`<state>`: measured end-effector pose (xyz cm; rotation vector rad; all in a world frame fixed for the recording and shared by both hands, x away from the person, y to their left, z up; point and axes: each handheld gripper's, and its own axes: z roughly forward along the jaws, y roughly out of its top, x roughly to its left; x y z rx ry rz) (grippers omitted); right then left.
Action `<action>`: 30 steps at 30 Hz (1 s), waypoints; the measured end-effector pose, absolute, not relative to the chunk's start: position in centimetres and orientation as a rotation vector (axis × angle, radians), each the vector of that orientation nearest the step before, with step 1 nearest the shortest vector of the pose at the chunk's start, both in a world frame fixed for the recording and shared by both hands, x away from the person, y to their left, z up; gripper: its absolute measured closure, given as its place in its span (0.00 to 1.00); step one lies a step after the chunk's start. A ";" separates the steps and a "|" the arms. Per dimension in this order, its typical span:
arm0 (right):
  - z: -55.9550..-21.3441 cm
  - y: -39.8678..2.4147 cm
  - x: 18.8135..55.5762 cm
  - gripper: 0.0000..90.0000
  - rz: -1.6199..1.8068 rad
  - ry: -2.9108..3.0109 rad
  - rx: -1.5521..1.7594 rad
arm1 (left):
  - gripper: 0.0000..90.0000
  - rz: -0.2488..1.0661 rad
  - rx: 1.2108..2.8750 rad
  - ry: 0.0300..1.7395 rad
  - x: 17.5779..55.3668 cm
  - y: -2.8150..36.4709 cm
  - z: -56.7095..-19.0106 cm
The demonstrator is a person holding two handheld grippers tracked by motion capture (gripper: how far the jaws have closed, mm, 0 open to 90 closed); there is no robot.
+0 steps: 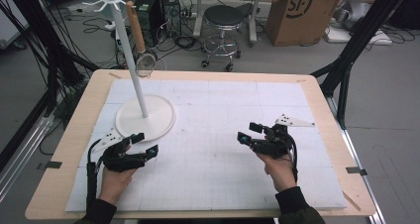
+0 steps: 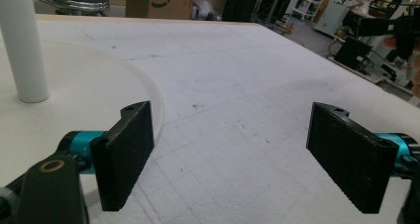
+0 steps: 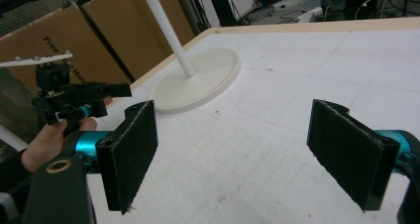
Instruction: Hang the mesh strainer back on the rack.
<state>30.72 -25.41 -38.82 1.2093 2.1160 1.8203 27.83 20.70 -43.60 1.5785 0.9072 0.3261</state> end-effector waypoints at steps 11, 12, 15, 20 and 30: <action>-40.9 -26.8 30.2 0.20 1.770 2.103 1.270 | 0.21 0.293 1.576 0.908 28.2 19.9 -43.9; -40.9 -26.8 30.1 0.20 1.757 2.109 1.271 | 0.21 0.298 1.588 0.905 28.3 19.7 -44.0; -40.8 -26.9 29.9 0.20 1.743 2.114 1.242 | 0.21 0.334 1.645 0.877 28.2 19.1 -44.0; -41.3 -27.0 29.7 0.20 1.729 2.125 1.238 | 0.21 0.333 1.659 0.866 28.2 18.6 -44.1; -42.5 -27.9 29.3 0.20 1.719 2.117 1.264 | 0.21 0.329 1.665 0.867 28.2 18.5 -44.3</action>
